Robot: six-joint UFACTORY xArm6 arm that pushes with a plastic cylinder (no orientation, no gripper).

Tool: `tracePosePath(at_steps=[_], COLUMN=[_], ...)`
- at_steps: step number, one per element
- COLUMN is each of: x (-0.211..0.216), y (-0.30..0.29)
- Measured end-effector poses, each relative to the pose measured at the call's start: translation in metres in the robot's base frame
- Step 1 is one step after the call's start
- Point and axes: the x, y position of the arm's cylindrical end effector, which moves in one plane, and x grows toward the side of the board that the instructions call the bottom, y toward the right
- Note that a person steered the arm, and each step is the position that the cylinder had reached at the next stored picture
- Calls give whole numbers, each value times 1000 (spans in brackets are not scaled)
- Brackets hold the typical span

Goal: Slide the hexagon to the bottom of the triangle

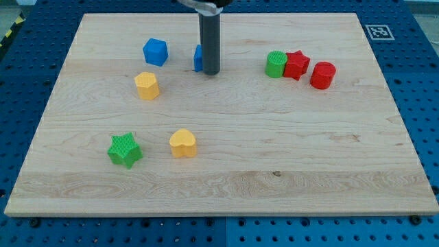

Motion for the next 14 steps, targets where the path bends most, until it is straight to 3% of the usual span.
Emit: tracePosePath(at_steps=[3, 4, 5, 6, 7, 8, 14], x=[-34, 0, 60, 101, 109, 98, 70], y=[-50, -41, -27, -58, -138, -176, -118])
